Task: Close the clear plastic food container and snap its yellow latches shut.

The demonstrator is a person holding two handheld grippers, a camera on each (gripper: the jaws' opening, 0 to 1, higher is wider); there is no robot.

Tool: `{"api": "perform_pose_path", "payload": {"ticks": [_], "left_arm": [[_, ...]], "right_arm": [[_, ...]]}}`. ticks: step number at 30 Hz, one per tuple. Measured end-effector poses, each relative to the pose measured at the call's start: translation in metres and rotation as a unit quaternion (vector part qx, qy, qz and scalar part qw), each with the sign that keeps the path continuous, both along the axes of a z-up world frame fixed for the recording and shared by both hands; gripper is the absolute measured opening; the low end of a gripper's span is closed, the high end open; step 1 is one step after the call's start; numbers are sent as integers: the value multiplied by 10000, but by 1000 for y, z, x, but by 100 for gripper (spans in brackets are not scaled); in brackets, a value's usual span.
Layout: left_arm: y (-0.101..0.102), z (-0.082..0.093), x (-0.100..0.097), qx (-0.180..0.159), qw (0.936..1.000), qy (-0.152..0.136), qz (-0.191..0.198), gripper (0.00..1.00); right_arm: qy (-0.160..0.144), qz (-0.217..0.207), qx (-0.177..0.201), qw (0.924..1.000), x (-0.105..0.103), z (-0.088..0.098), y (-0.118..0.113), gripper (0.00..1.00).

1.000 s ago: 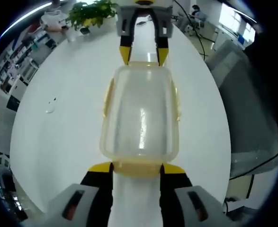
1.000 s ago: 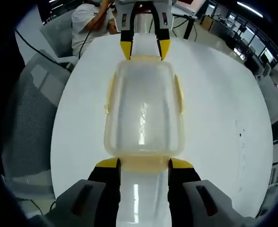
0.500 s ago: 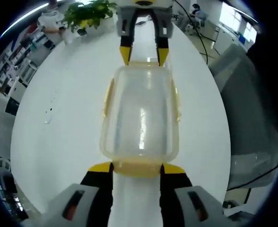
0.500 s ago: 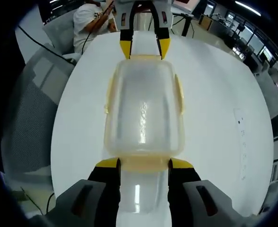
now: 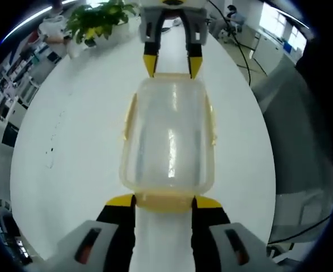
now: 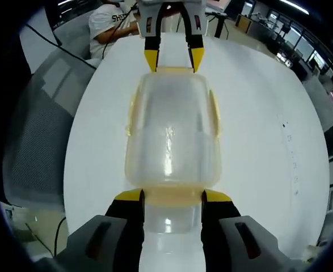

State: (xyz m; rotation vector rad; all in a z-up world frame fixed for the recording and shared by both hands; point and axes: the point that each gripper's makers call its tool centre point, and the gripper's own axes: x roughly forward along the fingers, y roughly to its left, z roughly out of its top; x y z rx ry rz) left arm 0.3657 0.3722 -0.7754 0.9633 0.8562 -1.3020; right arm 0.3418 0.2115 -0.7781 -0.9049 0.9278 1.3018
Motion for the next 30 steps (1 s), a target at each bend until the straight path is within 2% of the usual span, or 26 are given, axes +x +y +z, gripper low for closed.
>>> {"api": "perform_pose_path", "payload": {"ticks": [11, 13, 30], "left_arm": [[-32, -4, -3, 35, 10000, 28, -88, 32], [-37, -5, -4, 56, 9999, 28, -136, 32], [-79, -4, -5, -189, 9996, 117, -194, 32]], "right_arm": [[30, -62, 47, 10000, -6, -1, -31, 35], [135, -139, 124, 9997, -8, 0, -36, 35], [-20, -31, -9, 10000, -10, 2, -79, 35]]}}
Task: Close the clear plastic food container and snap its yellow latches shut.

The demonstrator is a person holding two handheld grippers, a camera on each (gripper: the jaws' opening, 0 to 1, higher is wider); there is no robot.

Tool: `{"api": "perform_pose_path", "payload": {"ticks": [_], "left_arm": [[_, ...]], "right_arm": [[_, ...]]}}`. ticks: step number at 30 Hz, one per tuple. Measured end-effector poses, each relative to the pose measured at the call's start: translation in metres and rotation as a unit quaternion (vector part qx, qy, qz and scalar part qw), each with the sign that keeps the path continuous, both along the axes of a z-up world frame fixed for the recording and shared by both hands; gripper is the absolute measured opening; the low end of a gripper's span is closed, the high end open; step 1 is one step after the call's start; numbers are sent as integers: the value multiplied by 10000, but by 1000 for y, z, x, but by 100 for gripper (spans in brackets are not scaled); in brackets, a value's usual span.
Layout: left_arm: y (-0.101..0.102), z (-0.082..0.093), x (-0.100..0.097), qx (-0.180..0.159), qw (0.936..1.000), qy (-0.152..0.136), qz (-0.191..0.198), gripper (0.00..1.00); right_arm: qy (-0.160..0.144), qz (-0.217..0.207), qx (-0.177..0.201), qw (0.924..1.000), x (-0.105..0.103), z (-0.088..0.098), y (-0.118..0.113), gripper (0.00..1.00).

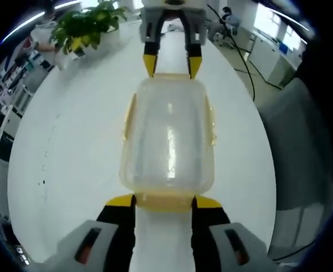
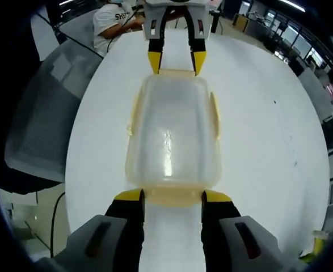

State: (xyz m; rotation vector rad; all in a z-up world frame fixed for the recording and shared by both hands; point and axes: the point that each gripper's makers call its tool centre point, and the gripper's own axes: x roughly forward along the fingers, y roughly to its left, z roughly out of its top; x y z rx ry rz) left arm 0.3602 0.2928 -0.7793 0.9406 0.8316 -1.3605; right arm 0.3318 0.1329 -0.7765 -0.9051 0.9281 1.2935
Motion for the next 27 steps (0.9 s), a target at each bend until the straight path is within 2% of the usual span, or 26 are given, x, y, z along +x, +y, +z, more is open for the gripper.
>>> {"api": "perform_pose_path", "payload": {"ticks": [9, 16, 21, 27], "left_arm": [[-8, 3, -3, -74, 10000, -3, -25, 32], [-10, -6, -5, -29, 10000, 72, -34, 32], [-14, -5, -4, -105, 9999, 73, -23, 33], [-14, -11, -9, 21, 9999, 144, -56, 33]], "right_arm": [[-120, -79, 101, 9998, -2, 6, -8, 35], [-102, -113, 102, 9998, -5, -1, -8, 35], [-138, -111, 31, 9998, -3, -9, -14, 36], [-121, -114, 111, 9998, -5, -11, -12, 36]]}}
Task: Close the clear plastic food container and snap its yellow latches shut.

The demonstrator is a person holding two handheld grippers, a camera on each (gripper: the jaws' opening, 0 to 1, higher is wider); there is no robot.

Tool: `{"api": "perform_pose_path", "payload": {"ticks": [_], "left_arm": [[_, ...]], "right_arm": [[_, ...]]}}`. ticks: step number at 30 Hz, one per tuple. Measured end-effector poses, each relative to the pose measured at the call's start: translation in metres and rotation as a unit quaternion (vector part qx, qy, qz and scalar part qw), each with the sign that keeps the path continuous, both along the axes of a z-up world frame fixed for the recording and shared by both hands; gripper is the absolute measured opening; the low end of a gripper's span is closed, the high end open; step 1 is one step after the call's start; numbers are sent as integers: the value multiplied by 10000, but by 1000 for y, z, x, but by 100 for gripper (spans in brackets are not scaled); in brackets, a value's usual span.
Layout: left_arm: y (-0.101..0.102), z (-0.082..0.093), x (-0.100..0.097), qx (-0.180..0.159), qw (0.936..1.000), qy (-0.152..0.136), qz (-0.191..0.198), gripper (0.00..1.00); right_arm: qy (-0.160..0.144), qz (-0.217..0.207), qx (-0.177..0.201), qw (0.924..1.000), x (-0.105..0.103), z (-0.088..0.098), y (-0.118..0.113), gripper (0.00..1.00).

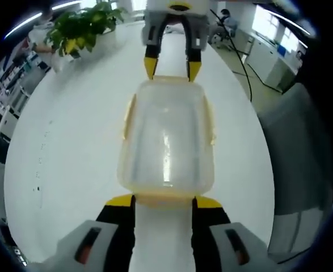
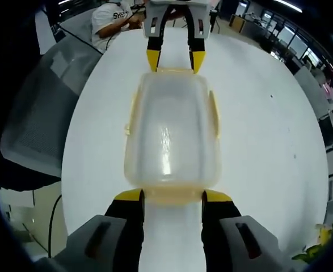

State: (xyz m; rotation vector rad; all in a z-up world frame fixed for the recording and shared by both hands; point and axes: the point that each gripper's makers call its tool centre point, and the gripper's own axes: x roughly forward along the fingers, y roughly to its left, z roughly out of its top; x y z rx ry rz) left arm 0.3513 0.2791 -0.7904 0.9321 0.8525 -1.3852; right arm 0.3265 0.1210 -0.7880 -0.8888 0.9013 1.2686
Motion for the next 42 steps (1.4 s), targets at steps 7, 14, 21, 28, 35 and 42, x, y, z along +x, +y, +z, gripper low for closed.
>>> {"api": "perform_pose_path", "payload": {"ticks": [7, 14, 21, 28, 35, 42], "left_arm": [[-1, 1, 1, 89, 9999, -13, -64, 34], [0, -1, 2, 177, 9998, 32, 9, 34], [0, 0, 1, 141, 9998, 42, 103, 34], [12, -5, -2, 272, 9995, 39, 181, 32], [25, 0, -9, -524, 9863, 487, 1485, 32], [22, 18, -2, -1775, 9260, 1004, 3177, 32]], "right_arm": [[-5, 128, -129, 9998, -3, -5, 0, 37], [-98, 176, -254, 9995, 0, -5, -1, 38], [-117, 91, -157, 9998, 2, -4, -3, 38], [-70, -116, -91, 9999, 0, -7, -14, 40], [471, -2015, 1387, 9685, 2, 20, -13, 40], [748, -3642, 2486, 8944, 3, 27, -16, 36]]}}
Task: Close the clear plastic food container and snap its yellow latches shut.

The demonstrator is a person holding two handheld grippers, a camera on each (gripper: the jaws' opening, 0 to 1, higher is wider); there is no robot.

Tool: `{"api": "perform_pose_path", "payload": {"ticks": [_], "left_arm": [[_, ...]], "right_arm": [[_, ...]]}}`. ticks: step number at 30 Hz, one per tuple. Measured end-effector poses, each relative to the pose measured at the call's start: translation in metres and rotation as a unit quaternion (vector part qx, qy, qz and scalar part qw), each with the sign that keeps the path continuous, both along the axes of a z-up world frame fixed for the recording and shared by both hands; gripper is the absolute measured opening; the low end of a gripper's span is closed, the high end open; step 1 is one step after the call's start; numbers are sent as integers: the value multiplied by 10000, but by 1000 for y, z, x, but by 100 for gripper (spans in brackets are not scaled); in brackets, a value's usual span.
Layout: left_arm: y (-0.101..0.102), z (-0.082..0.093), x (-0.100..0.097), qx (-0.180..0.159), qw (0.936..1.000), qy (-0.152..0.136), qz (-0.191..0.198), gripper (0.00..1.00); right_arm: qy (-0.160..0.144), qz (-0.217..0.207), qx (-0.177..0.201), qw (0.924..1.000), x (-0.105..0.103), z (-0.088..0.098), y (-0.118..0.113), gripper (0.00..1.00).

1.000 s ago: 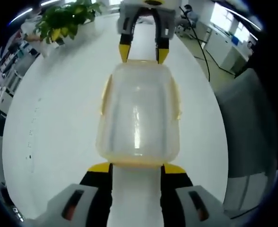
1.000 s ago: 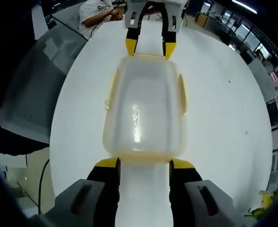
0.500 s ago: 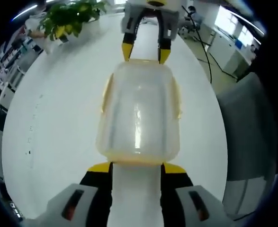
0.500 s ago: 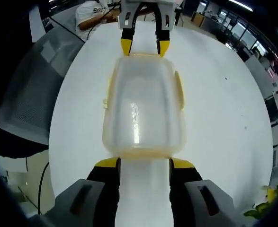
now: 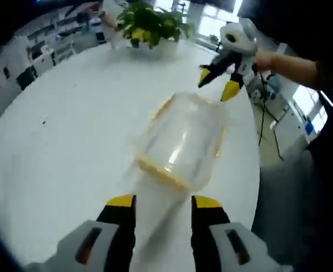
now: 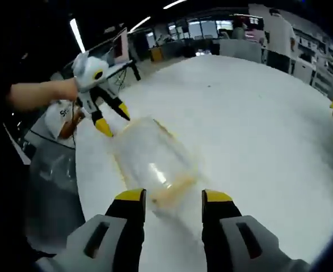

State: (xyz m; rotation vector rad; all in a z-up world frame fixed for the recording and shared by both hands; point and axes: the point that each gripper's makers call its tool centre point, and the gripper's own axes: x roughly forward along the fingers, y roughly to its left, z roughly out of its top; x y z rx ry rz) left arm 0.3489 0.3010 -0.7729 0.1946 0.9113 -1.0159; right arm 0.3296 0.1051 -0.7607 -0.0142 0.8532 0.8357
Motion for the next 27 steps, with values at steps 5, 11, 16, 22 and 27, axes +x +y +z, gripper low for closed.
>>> {"api": "perform_pose_path", "payload": {"ticks": [5, 11, 16, 22, 27], "left_arm": [[-6, 14, 12, -1015, 9865, 306, 1250, 32], [-8, 1, 9, -901, 9841, 404, 1478, 33], [-14, -2, 7, -825, 9840, 385, 1531, 33], [-24, -7, -1, -781, 9855, 464, 1430, 28], [-26, -6, 2, -711, 9873, 197, 1408, 26]], "right_arm": [[152, -595, 407, 9973, -2, -1, 7, 35], [203, -750, 380, 9963, -4, -3, 14, 32], [275, -762, 337, 9961, -1, -7, 12, 29], [259, -659, 167, 9974, -5, -12, 15, 27], [221, -514, 117, 9984, -5, -12, 18, 22]]}}
